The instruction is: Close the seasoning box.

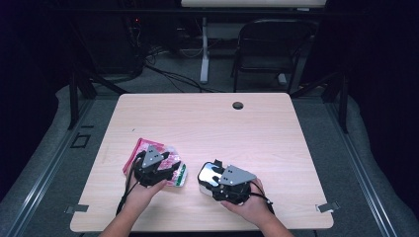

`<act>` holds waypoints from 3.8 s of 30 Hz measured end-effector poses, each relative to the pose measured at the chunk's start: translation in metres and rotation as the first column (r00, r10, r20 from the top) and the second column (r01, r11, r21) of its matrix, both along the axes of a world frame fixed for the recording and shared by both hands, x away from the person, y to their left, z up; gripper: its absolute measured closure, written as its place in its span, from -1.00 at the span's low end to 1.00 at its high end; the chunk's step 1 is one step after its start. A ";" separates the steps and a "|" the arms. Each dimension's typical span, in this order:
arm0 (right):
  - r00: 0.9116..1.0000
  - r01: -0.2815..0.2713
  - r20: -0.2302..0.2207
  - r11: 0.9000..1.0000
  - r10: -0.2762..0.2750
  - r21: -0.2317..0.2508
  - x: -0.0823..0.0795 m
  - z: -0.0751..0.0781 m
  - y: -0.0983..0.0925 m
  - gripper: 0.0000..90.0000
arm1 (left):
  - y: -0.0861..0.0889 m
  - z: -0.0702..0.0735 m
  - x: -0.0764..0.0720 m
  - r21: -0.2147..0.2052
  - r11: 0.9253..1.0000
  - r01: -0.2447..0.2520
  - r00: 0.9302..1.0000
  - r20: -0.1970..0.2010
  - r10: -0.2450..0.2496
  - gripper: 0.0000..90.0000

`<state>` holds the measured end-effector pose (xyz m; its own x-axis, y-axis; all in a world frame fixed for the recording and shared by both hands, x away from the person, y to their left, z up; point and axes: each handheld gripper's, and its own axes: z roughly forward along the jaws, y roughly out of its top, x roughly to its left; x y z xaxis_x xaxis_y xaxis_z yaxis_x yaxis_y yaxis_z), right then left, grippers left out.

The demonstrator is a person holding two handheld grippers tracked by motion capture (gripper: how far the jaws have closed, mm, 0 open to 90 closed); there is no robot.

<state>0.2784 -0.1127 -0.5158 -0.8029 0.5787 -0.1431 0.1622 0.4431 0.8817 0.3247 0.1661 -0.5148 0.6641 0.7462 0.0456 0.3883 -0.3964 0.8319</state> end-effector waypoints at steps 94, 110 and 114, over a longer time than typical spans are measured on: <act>0.835 0.519 -0.231 0.854 -0.500 0.030 0.074 -0.044 -0.113 -0.08 | 0.119 -0.038 0.040 -0.018 0.917 -0.398 0.908 -0.151 0.391 0.00; 0.843 0.504 -0.230 0.864 -0.485 0.025 0.074 -0.047 -0.106 -0.08 | 0.116 -0.039 0.042 0.000 0.918 -0.396 0.909 -0.144 0.391 -0.01; 0.844 0.503 -0.228 0.864 -0.486 0.018 0.074 -0.048 -0.105 -0.08 | 0.117 -0.039 0.042 -0.002 0.916 -0.400 0.907 -0.141 0.396 -0.01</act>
<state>0.3520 -0.2174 -0.5636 -0.4135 0.9089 0.0544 0.5261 0.1898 0.8290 0.3670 0.2833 -0.5536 0.3096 0.9495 -0.0505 0.6181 -0.1606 0.7696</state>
